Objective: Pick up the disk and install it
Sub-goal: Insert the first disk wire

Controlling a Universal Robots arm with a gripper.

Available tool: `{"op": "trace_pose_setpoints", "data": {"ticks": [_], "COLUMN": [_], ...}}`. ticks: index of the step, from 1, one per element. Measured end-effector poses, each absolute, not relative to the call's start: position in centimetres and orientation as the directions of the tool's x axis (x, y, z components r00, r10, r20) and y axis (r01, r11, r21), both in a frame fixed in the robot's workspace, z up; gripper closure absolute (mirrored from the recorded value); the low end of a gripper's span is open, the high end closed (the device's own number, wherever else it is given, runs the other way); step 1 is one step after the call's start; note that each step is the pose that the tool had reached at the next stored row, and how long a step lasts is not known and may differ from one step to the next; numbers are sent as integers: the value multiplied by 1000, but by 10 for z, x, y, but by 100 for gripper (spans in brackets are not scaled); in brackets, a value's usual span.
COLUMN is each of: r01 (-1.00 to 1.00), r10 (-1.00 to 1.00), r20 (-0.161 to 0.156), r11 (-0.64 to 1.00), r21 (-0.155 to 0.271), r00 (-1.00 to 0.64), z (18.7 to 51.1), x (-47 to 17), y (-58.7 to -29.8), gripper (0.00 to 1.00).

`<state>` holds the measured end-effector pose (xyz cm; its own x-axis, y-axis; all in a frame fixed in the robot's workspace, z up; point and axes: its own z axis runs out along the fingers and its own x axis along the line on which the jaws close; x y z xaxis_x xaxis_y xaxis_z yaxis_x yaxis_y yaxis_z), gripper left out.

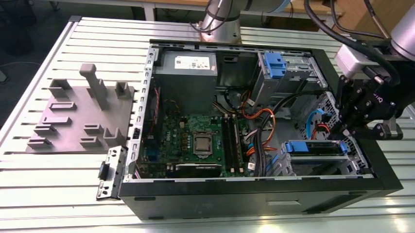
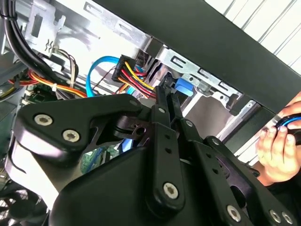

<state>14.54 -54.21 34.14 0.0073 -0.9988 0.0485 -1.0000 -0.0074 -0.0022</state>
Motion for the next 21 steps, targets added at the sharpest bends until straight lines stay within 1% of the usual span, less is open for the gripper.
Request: {"op": "trace_pose_setpoints", "data": {"ticks": [2,4,12,21], "r01": [-1000,-1000,-999,-999], "r10": [-999,-999,-999,-999], "r20": [48,47,45,45], "r11": [-7,-8,-10,-10], "r21": [-20,-28,-40,-40], "r00": [6,7,9,9], "z": [341,340,340,340], "x": [144,141,126,125], "y": [-543,-544,-545,-545], "gripper": [84,84,84,84]}}
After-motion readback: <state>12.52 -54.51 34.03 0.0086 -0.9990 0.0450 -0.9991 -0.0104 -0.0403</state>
